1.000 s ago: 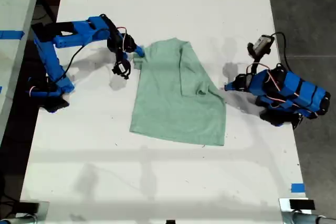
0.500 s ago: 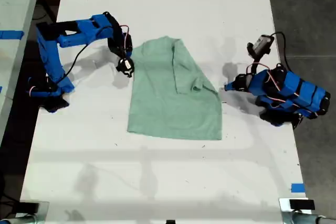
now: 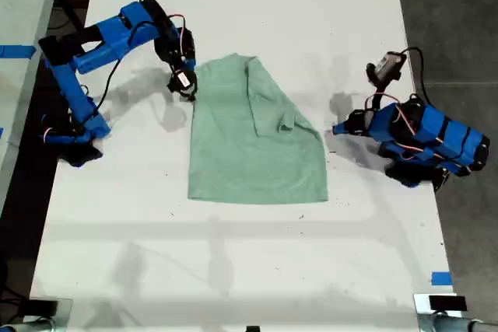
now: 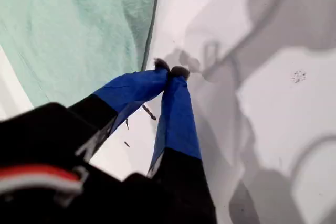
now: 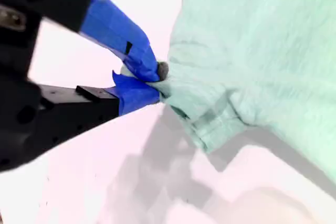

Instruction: Fold t shirt

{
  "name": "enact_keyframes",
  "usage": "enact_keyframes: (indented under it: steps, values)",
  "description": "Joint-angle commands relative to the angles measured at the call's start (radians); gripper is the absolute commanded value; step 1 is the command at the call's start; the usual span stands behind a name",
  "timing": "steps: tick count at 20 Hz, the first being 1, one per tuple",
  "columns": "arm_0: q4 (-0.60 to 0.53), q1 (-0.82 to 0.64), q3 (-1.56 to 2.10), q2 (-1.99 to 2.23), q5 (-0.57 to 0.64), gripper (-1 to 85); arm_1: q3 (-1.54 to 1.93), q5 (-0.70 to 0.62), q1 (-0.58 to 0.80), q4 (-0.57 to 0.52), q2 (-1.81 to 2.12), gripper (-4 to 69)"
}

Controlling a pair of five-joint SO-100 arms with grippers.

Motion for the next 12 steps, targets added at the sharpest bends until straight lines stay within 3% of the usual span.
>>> enact_keyframes:
  steps: [1,4,8,9,10,12]
  values:
    - [0.025,0.101,-0.242,-0.049,-0.025,-0.3,0.054,-0.014,0.000,-0.017,0.011,1.2]
    - [-0.031,0.210,-0.393,-0.133,-0.028,-0.3,0.054,-0.014,-0.002,-0.017,0.011,1.2]
    - [-0.256,0.376,-0.396,-0.198,0.006,-0.3,0.054,-0.014,0.000,-0.017,0.011,1.2]
    - [-0.305,0.417,-0.407,-0.236,0.032,15.9,0.054,-0.015,0.002,-0.017,0.011,1.2]
    - [-0.316,0.431,-0.414,-0.262,0.023,26.4,0.054,-0.015,0.002,-0.017,0.011,1.2]
    - [-0.284,0.414,-0.411,-0.255,0.051,27.8,0.054,-0.012,-0.002,-0.017,0.011,1.2]
